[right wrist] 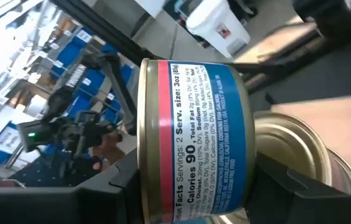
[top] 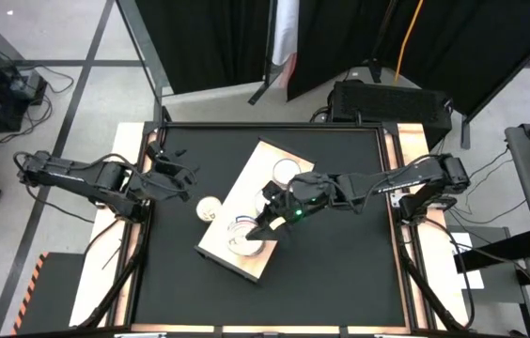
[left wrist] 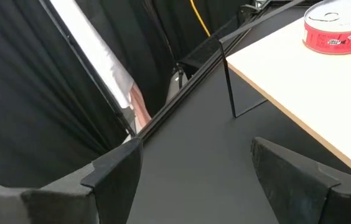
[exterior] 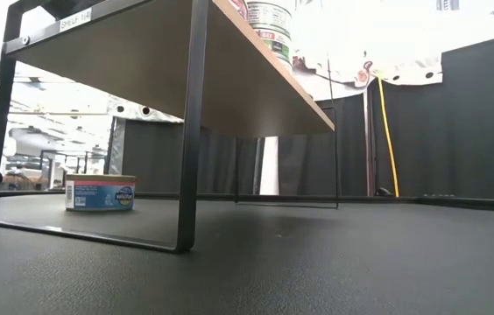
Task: Stack canned seafood by type on shelf
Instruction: Stack the blue tuna can on top of the other blue tuna cans on the shelf
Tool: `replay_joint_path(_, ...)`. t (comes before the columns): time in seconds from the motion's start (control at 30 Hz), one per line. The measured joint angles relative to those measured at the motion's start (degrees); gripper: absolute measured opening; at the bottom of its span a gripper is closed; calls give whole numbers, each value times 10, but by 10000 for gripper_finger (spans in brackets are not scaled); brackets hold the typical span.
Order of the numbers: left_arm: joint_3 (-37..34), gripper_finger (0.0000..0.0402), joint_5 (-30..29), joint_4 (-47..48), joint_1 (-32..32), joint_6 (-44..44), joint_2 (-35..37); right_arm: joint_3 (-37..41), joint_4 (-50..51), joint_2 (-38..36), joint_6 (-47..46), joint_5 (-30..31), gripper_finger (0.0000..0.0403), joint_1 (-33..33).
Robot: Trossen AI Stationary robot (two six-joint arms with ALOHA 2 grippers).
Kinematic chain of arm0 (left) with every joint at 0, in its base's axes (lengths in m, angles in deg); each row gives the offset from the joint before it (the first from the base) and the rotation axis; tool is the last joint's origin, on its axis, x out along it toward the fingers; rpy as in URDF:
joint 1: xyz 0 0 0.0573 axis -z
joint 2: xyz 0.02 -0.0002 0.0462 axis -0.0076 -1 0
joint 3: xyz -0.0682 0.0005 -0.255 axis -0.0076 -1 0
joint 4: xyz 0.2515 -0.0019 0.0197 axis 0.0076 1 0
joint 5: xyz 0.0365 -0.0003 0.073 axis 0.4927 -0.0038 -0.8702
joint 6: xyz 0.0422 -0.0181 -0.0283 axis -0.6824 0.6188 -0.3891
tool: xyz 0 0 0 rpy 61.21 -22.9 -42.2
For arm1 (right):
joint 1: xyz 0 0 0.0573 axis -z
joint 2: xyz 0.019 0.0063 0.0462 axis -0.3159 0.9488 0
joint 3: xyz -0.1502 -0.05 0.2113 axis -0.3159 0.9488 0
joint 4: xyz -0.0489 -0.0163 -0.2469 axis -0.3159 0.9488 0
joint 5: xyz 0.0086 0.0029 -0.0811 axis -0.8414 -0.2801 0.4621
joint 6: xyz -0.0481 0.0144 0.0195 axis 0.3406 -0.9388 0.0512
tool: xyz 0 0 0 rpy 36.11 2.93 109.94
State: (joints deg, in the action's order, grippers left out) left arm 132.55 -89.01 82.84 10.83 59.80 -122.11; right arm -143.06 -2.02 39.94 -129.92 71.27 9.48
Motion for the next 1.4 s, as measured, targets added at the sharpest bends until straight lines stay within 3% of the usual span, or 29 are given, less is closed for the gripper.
replay_joint_path(0.67,0,299,4,-1,0,-20,2,0,20,4,-62,-33,194,8)
replay_joint_path(1.4,0,299,18,-1,0,-20,1,-1,51,2,-69,-75,204,22)
